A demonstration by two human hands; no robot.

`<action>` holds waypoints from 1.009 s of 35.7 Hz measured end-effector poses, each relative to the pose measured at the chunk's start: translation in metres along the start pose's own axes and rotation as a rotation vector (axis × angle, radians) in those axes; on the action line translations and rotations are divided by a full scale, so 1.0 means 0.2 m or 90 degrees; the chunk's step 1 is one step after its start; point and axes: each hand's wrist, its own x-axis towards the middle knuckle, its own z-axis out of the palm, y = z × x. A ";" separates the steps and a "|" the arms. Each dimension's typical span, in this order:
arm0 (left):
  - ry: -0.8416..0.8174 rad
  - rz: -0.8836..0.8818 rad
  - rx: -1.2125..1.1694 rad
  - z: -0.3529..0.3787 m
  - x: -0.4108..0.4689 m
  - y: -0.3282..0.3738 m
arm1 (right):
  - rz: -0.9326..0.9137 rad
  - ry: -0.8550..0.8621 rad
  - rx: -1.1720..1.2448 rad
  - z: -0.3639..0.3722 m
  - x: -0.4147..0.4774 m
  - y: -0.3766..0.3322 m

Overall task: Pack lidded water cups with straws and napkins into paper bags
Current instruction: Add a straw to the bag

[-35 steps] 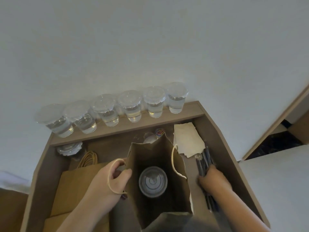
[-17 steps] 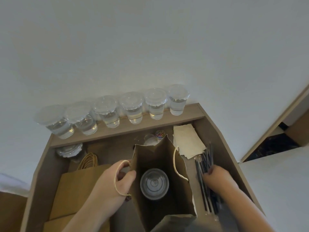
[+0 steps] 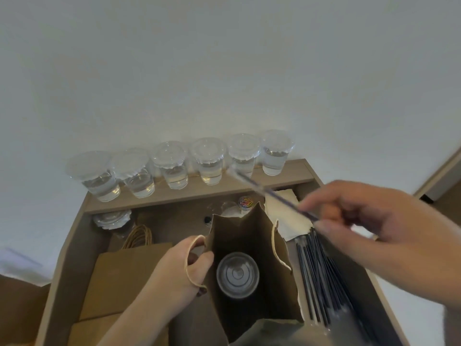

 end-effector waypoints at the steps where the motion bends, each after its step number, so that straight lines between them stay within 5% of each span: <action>1: -0.004 0.000 -0.011 0.00 0.00 0.01 | 0.000 -0.032 -0.054 0.02 0.05 -0.04; 4: -0.013 0.014 -0.016 -0.01 -0.01 0.02 | 0.034 -0.174 -0.243 0.04 0.18 -0.11; 8: -0.003 0.029 -0.015 -0.03 -0.03 0.03 | 0.110 -0.366 -0.274 -0.01 0.33 -0.17; 13: 0.003 0.026 -0.033 -0.02 -0.04 0.03 | 0.193 -0.418 -0.416 0.13 0.53 -0.14; 21: 0.009 0.027 -0.022 -0.01 -0.03 0.01 | 0.145 -0.271 -0.383 0.20 0.66 -0.03; 27: 0.072 0.022 0.003 -0.02 -0.02 -0.01 | 0.047 0.102 -0.154 0.06 0.69 0.10; 36: 0.071 0.027 0.013 0.01 0.00 0.01 | 0.015 0.138 0.018 0.05 0.60 0.27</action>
